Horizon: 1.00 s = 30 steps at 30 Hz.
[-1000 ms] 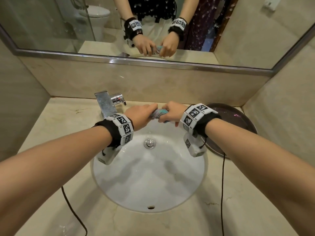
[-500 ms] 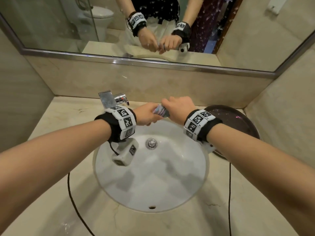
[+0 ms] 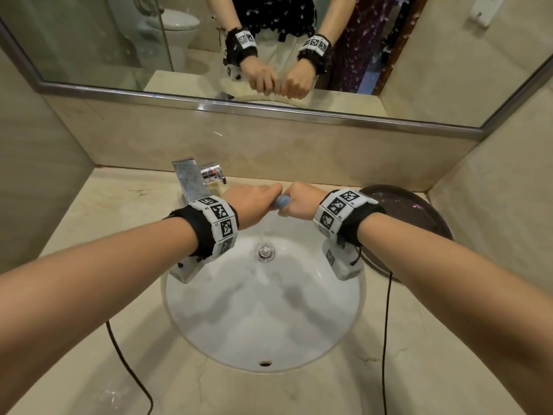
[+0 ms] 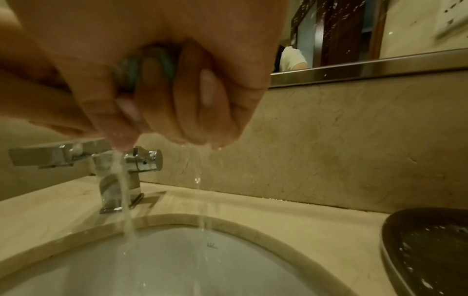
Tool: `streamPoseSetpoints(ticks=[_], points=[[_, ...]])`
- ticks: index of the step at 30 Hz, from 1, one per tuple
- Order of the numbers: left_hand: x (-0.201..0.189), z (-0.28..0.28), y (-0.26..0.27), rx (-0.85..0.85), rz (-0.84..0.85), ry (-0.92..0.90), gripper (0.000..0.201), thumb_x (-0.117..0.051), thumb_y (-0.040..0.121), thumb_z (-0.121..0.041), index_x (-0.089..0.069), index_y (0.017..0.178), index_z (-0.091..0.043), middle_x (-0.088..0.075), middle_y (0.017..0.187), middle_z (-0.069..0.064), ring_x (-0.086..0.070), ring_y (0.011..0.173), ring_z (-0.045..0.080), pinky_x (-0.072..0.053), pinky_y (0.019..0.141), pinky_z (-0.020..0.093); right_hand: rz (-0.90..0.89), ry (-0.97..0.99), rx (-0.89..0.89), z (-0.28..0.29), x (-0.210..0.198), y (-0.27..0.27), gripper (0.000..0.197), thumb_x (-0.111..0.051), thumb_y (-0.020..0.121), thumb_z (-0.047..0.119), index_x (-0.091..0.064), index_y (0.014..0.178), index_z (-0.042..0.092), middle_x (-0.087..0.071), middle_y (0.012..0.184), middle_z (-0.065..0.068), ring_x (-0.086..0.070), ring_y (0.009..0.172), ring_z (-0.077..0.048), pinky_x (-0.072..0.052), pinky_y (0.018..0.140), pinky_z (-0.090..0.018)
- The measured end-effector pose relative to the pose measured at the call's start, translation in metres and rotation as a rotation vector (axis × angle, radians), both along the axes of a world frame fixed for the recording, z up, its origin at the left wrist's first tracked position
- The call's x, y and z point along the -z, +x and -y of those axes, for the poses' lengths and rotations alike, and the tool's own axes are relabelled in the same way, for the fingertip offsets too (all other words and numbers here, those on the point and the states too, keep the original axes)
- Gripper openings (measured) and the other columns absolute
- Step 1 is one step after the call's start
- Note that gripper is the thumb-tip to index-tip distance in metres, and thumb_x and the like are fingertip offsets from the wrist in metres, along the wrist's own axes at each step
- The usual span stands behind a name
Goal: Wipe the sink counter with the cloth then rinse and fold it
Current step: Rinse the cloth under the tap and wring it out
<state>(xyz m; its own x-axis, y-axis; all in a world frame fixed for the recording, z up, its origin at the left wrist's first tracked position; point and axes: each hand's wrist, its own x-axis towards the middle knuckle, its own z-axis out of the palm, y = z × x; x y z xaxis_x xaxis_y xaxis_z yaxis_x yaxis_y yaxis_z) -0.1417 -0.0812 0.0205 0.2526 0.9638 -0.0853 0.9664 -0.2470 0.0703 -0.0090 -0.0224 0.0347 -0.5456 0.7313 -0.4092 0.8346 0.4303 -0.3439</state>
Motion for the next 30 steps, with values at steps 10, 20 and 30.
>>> streamPoseSetpoints(ticks=[10,20,30], points=[[-0.012,0.000,0.000,-0.353,0.558,-0.057,0.022,-0.046,0.095,-0.027,-0.049,0.103,-0.007,-0.063,0.088,0.013,-0.060,0.077,0.029,-0.042,0.062,0.031,-0.058,0.620,-0.118,-0.001,-0.003,0.010,0.068,-0.071,0.077,0.031,-0.040,0.136,0.014,-0.049,0.124,-0.012,-0.050,0.109,-0.031,-0.043,0.086,-0.041],[-0.030,0.000,0.003,-0.109,0.629,-0.413,0.023,-0.054,0.092,-0.030,-0.052,0.108,-0.012,-0.057,0.077,0.001,-0.056,0.058,0.011,-0.042,0.050,0.016,0.099,0.623,-0.397,0.000,-0.010,0.012,0.025,-0.053,0.089,0.028,-0.055,0.109,0.014,-0.067,0.100,-0.011,-0.065,0.092,-0.034,-0.046,0.066,-0.034],[-0.021,-0.006,-0.003,0.034,-0.297,0.137,0.023,-0.038,0.097,-0.020,-0.042,0.114,-0.005,-0.066,0.096,0.013,-0.067,0.079,0.032,-0.031,0.054,0.031,-0.156,-0.197,0.073,0.002,-0.017,-0.002,0.035,-0.065,0.082,0.017,-0.042,0.055,0.017,-0.046,0.052,-0.003,-0.039,0.037,-0.012,-0.029,0.039,-0.018]])
